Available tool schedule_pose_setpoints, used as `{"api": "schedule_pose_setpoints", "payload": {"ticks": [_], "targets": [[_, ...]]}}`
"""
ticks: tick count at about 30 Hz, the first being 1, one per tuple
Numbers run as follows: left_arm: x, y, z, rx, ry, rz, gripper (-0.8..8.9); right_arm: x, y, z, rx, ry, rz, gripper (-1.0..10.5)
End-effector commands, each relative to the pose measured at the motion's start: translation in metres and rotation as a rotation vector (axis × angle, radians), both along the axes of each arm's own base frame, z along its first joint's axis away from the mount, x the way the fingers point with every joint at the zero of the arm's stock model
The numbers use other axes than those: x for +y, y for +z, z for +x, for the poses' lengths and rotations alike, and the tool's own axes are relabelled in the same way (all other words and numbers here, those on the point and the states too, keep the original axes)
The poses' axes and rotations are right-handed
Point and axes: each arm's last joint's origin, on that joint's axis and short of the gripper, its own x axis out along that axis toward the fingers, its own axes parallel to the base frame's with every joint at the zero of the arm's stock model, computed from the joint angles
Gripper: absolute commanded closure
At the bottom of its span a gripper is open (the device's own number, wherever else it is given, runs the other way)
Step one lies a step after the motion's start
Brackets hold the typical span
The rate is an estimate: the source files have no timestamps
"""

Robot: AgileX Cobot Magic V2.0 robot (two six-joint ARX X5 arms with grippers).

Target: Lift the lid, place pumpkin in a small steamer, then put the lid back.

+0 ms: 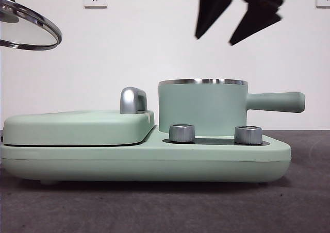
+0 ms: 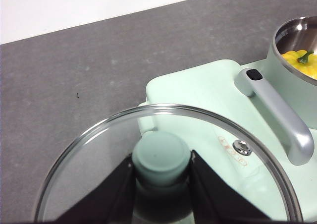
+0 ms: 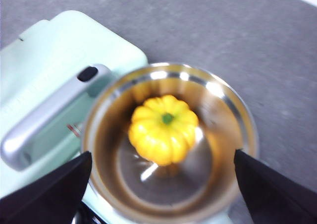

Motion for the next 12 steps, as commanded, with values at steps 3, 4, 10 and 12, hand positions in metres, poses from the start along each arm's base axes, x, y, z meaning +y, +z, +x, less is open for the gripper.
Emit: {"api": "schedule_pose_setpoints", "payload": {"ticks": [3, 4, 10, 12], "targets": [[-0.002, 0.006, 0.003, -0.026, 0.002, -0.012, 7.97, -0.015, -0.006, -0.026, -0.065, -0.059, 0.011, 5.1], [-0.002, 0.005, 0.004, -0.024, 0.002, -0.012, 7.97, -0.019, -0.009, -0.033, -0.076, -0.066, 0.011, 5.1], [-0.004, 0.003, 0.008, -0.003, 0.011, -0.023, 7.97, -0.039, -0.030, -0.066, -0.098, -0.083, 0.019, 5.1], [-0.005, 0.002, 0.009, 0.000, 0.010, -0.021, 7.97, -0.046, -0.038, -0.075, -0.092, -0.123, 0.006, 5.3]]}}
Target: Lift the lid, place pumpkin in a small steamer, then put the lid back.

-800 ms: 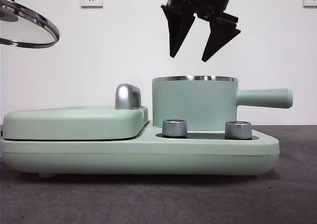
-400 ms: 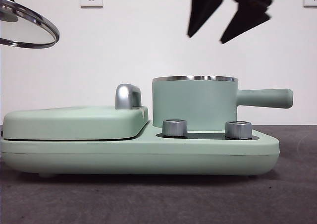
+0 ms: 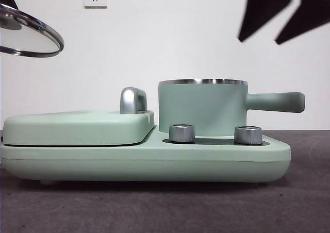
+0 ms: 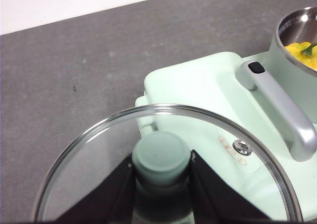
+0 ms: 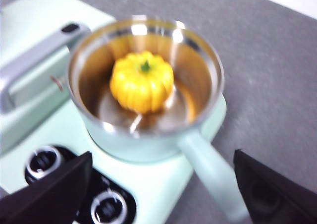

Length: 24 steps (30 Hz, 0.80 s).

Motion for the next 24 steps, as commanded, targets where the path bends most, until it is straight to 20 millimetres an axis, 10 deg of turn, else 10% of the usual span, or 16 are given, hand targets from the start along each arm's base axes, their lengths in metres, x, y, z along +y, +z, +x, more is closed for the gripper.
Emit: {"api": "schedule_pose_setpoints", "payload": {"ticks": [1, 24], "targets": [[-0.002, 0.007, 0.003, -0.035, 0.005, -0.028, 7.98, -0.007, -0.009, -0.012, 0.005, -0.048, -0.001, 5.3], [-0.099, -0.009, 0.085, -0.290, -0.337, -0.218, 7.97, -0.051, -0.016, -0.085, -0.122, -0.081, 0.056, 5.3]]}}
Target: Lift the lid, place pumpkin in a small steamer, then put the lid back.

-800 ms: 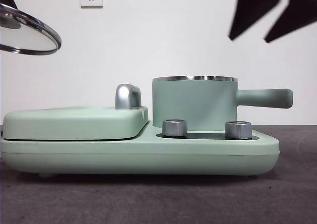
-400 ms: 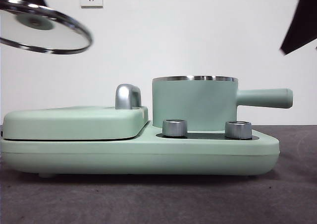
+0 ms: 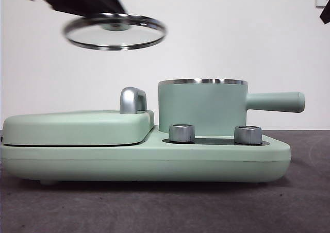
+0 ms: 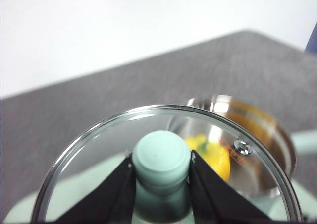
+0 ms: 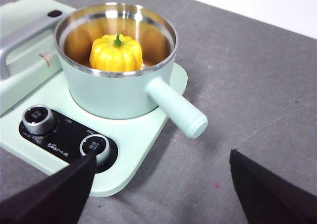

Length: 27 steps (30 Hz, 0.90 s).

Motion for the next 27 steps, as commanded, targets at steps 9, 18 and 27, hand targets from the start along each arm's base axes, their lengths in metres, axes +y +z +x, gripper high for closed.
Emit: {"api": "schedule_pose_setpoints", "payload": {"ticks": [9, 18, 27], "targets": [[-0.060, -0.006, 0.041, -0.099, -0.098, 0.050, 7.97, 0.000, -0.003, -0.002, 0.055, -0.013, 0.015, 5.3], [-0.096, -0.018, 0.057, -0.113, -0.188, 0.068, 7.97, -0.001, -0.004, -0.002, 0.067, -0.014, 0.008, 5.3], [-0.112, -0.025, 0.068, -0.126, -0.244, 0.075, 7.97, -0.001, -0.005, -0.003, 0.080, -0.014, 0.000, 5.3]]}}
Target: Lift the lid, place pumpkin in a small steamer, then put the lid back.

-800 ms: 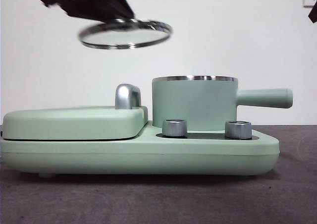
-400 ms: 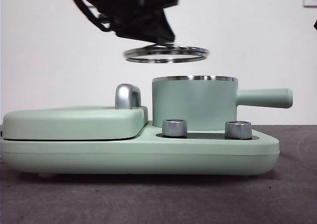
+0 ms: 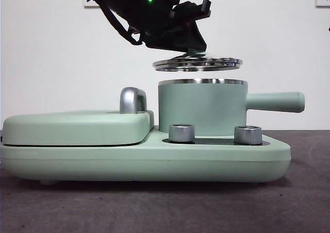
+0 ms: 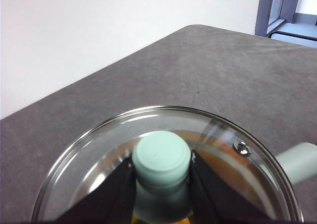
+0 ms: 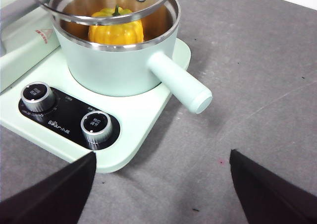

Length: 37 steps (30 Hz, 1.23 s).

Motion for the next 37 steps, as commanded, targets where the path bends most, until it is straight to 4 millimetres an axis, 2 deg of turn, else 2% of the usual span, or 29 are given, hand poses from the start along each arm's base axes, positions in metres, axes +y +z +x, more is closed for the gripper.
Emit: {"api": "schedule_pose_setpoints", "payload": {"ticks": [1, 15, 37], "targets": [[-0.009, 0.008, 0.005, -0.048, -0.024, -0.029, 7.97, 0.001, 0.001, 0.000, 0.002, -0.003, 0.017, 5.3], [-0.013, -0.006, 0.009, -0.003, -0.042, 0.001, 7.98, 0.001, 0.001, 0.000, 0.004, -0.004, 0.015, 5.3], [-0.012, -0.016, 0.013, 0.039, -0.062, 0.023, 7.98, 0.001, 0.001, 0.000, 0.005, -0.004, 0.016, 5.3]]}}
